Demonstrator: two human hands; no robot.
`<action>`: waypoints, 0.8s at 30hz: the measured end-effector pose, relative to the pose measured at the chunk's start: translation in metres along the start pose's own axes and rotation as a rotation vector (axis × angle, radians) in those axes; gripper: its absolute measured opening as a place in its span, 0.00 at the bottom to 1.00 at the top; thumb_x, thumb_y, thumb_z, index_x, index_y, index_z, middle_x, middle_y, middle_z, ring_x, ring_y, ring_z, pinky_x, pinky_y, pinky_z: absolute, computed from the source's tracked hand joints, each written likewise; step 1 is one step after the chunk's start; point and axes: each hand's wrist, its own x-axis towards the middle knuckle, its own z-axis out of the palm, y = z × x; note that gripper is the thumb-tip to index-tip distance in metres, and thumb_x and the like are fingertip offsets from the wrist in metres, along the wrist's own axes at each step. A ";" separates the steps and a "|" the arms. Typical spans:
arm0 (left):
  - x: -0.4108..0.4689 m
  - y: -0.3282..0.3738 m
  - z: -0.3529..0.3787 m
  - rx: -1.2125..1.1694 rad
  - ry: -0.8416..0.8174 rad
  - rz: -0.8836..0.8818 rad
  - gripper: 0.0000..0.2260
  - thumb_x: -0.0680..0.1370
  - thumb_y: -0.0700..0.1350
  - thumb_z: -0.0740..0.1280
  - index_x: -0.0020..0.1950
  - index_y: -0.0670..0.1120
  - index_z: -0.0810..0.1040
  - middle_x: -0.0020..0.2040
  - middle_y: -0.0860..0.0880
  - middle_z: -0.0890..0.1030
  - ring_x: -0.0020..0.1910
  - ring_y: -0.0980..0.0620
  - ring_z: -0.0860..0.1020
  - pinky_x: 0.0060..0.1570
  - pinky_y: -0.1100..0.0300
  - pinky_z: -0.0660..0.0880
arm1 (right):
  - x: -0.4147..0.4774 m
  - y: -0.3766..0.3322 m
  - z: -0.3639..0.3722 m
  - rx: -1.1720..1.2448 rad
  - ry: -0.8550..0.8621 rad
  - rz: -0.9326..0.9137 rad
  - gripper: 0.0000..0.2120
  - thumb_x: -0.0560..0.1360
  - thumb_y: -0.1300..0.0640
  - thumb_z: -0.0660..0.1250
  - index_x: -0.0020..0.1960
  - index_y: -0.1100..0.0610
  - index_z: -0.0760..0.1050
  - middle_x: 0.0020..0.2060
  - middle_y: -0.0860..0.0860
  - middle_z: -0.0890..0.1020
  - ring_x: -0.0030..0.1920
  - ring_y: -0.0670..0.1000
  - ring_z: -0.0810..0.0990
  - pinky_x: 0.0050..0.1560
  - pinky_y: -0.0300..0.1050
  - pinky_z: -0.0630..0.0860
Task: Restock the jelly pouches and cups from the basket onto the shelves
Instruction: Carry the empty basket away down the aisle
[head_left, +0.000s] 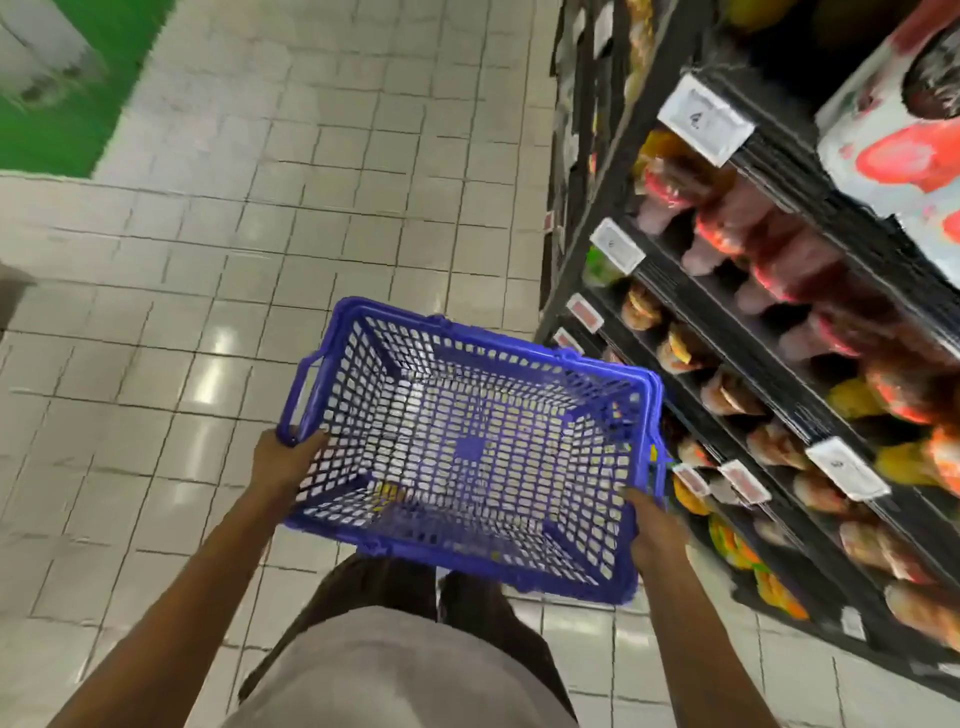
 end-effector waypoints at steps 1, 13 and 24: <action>0.000 -0.003 -0.016 -0.046 0.030 -0.024 0.10 0.72 0.41 0.74 0.49 0.39 0.80 0.39 0.41 0.83 0.38 0.43 0.82 0.40 0.52 0.79 | -0.006 -0.009 0.018 -0.015 -0.034 -0.012 0.06 0.73 0.71 0.68 0.41 0.63 0.75 0.32 0.56 0.79 0.22 0.46 0.79 0.25 0.40 0.78; 0.057 -0.016 -0.157 -0.470 0.336 -0.344 0.16 0.72 0.54 0.73 0.44 0.41 0.77 0.37 0.42 0.81 0.36 0.43 0.80 0.40 0.51 0.78 | -0.055 -0.090 0.272 -0.340 -0.353 -0.159 0.06 0.72 0.70 0.67 0.41 0.61 0.76 0.28 0.53 0.81 0.25 0.49 0.80 0.27 0.40 0.76; 0.184 0.053 -0.225 -0.652 0.468 -0.392 0.17 0.76 0.50 0.69 0.54 0.37 0.76 0.45 0.39 0.80 0.36 0.44 0.78 0.37 0.55 0.76 | -0.072 -0.155 0.498 -0.366 -0.422 -0.117 0.10 0.74 0.62 0.68 0.55 0.61 0.75 0.32 0.56 0.81 0.30 0.54 0.79 0.33 0.45 0.79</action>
